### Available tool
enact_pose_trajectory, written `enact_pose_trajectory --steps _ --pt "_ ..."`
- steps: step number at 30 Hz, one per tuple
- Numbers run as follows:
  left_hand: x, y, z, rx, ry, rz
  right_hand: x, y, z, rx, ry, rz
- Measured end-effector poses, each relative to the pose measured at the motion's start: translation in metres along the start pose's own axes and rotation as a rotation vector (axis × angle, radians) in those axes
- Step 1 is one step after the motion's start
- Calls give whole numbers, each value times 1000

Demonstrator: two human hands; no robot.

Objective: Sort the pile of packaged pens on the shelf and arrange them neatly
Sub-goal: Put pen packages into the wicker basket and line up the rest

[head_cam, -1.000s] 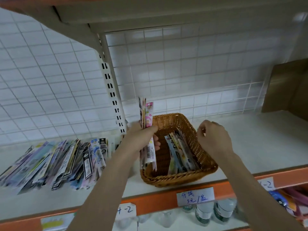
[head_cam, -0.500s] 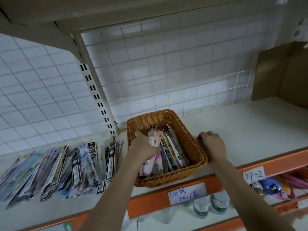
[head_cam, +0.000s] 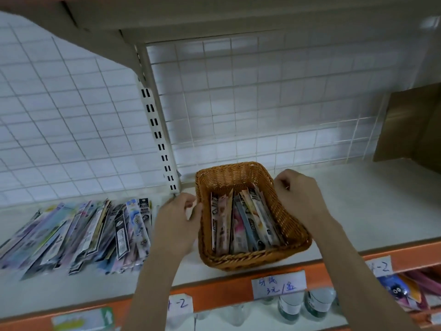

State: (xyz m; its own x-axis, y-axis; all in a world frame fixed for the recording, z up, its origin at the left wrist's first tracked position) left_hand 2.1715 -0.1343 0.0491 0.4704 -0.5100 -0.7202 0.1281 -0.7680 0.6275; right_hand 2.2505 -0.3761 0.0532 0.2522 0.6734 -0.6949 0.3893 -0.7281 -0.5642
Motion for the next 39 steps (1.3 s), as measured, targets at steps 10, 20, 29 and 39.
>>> enact_pose_trajectory --steps 10,20,29,39 --pt "-86 -122 14 -181 116 -28 110 -156 37 -238 -233 -142" --pt "-150 -241 -4 -365 196 -150 224 -176 43 86 -487 148" --pt "-143 -282 -46 -313 -15 -222 259 -190 45 229 -579 179" --pt "-98 -262 -74 -261 -357 -368 260 -203 43 284 -476 171"
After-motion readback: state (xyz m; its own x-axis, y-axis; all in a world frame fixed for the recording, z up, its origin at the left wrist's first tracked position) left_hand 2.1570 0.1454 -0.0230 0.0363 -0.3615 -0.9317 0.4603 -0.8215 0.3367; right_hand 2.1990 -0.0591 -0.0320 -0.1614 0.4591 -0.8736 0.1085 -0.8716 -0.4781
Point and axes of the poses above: each hand's wrist, its own z-axis away from the middle knuckle, its own x-axis out of the palm, y = z × x, the point moved 8 cm from there along -z, towards the middle knuckle, and after that the axes turned 8 degrees about -x, right-handed, at the moved point
